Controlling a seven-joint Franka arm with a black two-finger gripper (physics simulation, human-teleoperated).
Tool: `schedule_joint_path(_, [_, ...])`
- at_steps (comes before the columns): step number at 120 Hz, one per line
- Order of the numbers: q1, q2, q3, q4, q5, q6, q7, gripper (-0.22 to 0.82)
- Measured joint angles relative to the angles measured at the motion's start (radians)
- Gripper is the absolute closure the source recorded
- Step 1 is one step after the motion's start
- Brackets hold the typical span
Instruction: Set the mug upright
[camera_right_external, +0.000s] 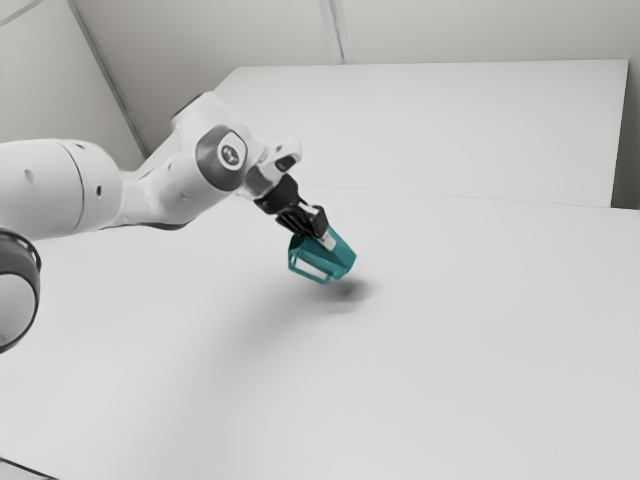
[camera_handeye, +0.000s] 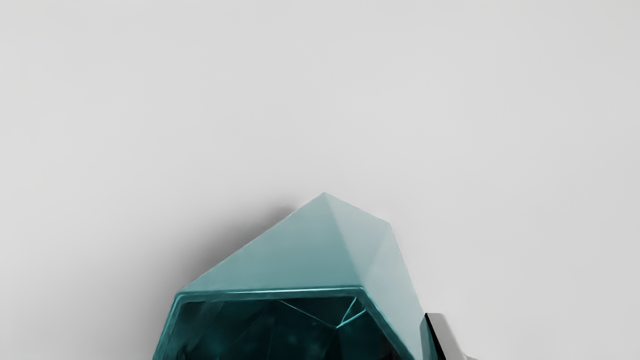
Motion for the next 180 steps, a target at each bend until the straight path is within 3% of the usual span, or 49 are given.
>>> schedule_joint_path(22, [-0.01,-0.052,0.0,-0.037,0.374,0.001,-0.054,0.78])
schedule_joint_path(43, [-0.009,-0.1,0.0,-0.115,0.548,0.003,-0.092,0.78])
schedule_joint_path(107, [0.03,-0.177,0.001,-0.306,0.697,0.047,-0.158,0.78])
schedule_joint_path(165, [0.044,-0.172,0.002,-0.359,0.701,0.169,-0.187,0.78])
schedule_joint_path(180, [0.044,-0.173,0.001,-0.361,0.682,0.17,-0.185,0.52])
